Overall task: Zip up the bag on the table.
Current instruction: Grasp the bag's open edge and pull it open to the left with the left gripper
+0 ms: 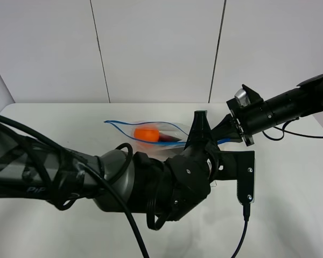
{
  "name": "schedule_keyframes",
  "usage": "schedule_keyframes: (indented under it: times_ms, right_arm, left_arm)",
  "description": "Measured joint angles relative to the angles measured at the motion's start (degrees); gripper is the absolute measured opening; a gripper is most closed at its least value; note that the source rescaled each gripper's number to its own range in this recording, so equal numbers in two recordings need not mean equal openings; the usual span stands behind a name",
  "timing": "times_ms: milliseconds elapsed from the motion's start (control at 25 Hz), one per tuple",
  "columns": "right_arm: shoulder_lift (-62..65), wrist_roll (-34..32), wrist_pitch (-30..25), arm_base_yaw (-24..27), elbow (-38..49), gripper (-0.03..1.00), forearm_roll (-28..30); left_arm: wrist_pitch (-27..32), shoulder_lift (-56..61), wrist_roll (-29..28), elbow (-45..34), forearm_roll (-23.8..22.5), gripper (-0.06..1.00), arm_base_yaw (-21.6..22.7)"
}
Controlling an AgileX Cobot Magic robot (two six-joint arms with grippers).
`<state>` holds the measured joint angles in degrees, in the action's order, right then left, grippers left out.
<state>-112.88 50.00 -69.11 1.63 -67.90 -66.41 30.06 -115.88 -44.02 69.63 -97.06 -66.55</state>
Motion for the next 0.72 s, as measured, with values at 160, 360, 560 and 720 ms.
schedule_keyframes:
  times_ms: [160, 360, 560, 720]
  right_arm:
    - [0.0, 0.0, 0.0, -0.12, 0.0, 0.0, -0.31]
    - [0.0, 0.0, 0.06, -0.12, 0.0, 0.0, -0.92]
    - [0.0, 0.0, 0.06, -0.12, 0.0, 0.0, -0.87]
    - [0.0, 0.0, 0.0, -0.12, 0.0, 0.0, -0.87]
  left_arm:
    - [2.52, 0.0, 0.43, 0.0, 0.71, 0.0, 0.0]
    - [4.66, 0.0, 0.5, 0.0, 2.03, 0.0, 0.0]
    - [6.81, 0.0, 1.4, 0.0, 3.93, 0.0, 0.0]
    - [9.32, 0.0, 2.17, 0.0, 4.77, 0.0, 0.0]
